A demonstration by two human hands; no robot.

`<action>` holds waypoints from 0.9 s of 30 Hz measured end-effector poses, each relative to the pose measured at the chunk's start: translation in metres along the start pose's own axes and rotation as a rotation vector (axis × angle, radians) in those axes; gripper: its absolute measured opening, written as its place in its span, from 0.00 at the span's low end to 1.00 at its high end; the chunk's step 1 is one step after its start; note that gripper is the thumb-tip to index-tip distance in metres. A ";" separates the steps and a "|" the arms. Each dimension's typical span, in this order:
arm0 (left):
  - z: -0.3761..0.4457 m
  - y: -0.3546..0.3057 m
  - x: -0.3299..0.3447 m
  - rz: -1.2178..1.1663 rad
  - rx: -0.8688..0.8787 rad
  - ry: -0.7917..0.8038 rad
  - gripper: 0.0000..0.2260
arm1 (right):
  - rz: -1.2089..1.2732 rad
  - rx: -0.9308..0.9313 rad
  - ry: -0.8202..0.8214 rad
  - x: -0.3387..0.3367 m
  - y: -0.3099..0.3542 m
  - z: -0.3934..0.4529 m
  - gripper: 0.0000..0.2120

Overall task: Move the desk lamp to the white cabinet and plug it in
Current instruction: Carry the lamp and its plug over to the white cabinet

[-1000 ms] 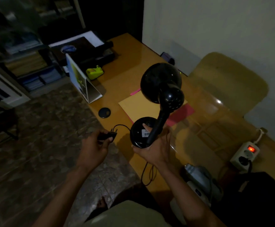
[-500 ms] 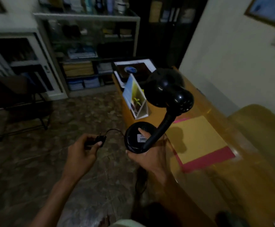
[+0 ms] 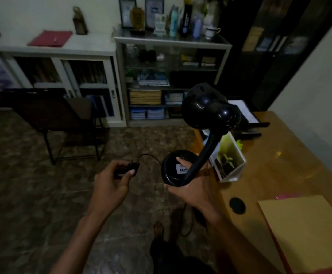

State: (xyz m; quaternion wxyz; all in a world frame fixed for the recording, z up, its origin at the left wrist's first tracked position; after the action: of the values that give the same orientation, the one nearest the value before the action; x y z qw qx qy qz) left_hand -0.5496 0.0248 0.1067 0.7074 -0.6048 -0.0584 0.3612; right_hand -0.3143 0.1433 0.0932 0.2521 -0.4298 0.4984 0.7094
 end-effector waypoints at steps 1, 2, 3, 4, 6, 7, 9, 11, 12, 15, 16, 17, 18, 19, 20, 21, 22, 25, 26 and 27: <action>0.018 0.008 0.001 0.008 0.000 -0.004 0.11 | 0.001 -0.010 0.007 0.010 0.002 0.020 0.45; 0.036 0.015 0.001 0.023 0.005 -0.007 0.10 | 0.008 -0.017 0.014 0.019 0.003 0.040 0.45; 0.055 0.023 0.002 0.044 0.014 -0.008 0.09 | 0.017 -0.019 0.017 0.029 0.005 0.061 0.46; 0.074 0.031 0.003 0.064 0.020 -0.010 0.09 | 0.025 -0.020 0.019 0.040 0.007 0.083 0.46; 0.112 0.044 0.002 0.107 0.007 -0.017 0.08 | 0.057 -0.024 0.057 0.059 0.013 0.127 0.48; 0.132 0.050 0.000 0.131 -0.011 -0.022 0.07 | 0.091 -0.026 0.079 0.068 0.017 0.150 0.49; 0.169 0.059 -0.005 0.158 -0.040 -0.034 0.07 | 0.138 -0.034 0.107 0.085 0.026 0.193 0.50; 0.205 0.065 -0.011 0.185 -0.022 -0.066 0.08 | 0.154 -0.075 0.131 0.099 0.042 0.238 0.51; 0.223 0.068 -0.015 0.191 -0.023 -0.073 0.08 | 0.163 -0.098 0.157 0.106 0.050 0.260 0.50; 0.268 0.082 -0.029 0.193 -0.039 -0.128 0.08 | 0.186 -0.130 0.207 0.128 0.074 0.319 0.49; 0.283 0.089 -0.035 0.201 -0.032 -0.152 0.08 | 0.186 -0.142 0.212 0.136 0.084 0.337 0.49; 0.298 0.097 -0.042 0.210 -0.030 -0.170 0.07 | 0.179 -0.156 0.218 0.143 0.093 0.357 0.50; 0.316 0.105 -0.049 0.212 -0.035 -0.186 0.08 | 0.170 -0.172 0.225 0.151 0.104 0.378 0.50; 0.335 0.114 -0.056 0.209 -0.047 -0.200 0.08 | 0.158 -0.191 0.234 0.159 0.114 0.400 0.50; 0.354 0.123 -0.063 0.207 -0.064 -0.214 0.08 | 0.144 -0.212 0.242 0.166 0.125 0.421 0.50; 0.374 0.132 -0.071 0.211 -0.074 -0.230 0.08 | 0.140 -0.237 0.239 0.174 0.136 0.443 0.50; 0.396 0.140 -0.079 0.216 -0.069 -0.247 0.08 | 0.144 -0.260 0.231 0.181 0.148 0.467 0.50; 0.470 0.163 -0.099 0.205 -0.014 -0.283 0.10 | 0.151 -0.306 0.203 0.203 0.183 0.540 0.49; 0.495 0.169 -0.105 0.195 0.000 -0.287 0.11 | 0.160 -0.317 0.205 0.210 0.194 0.564 0.49; 0.522 0.176 -0.112 0.183 0.000 -0.282 0.12 | 0.167 -0.326 0.212 0.216 0.205 0.587 0.49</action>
State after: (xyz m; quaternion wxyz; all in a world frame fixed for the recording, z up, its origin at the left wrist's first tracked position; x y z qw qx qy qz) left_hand -0.9802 0.3854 0.1244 0.6563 -0.5510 -0.1019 0.5053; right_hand -0.7950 0.5928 0.0861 0.0657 -0.4945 0.4346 0.7499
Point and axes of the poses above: each hand's wrist, its own z-axis towards the middle knuckle, its own x-axis out of the palm, y = z × x, the point moved 4 cm from there along z, towards the middle knuckle, and after that the axes turned 7 degrees about -z, right-handed, at the moved point
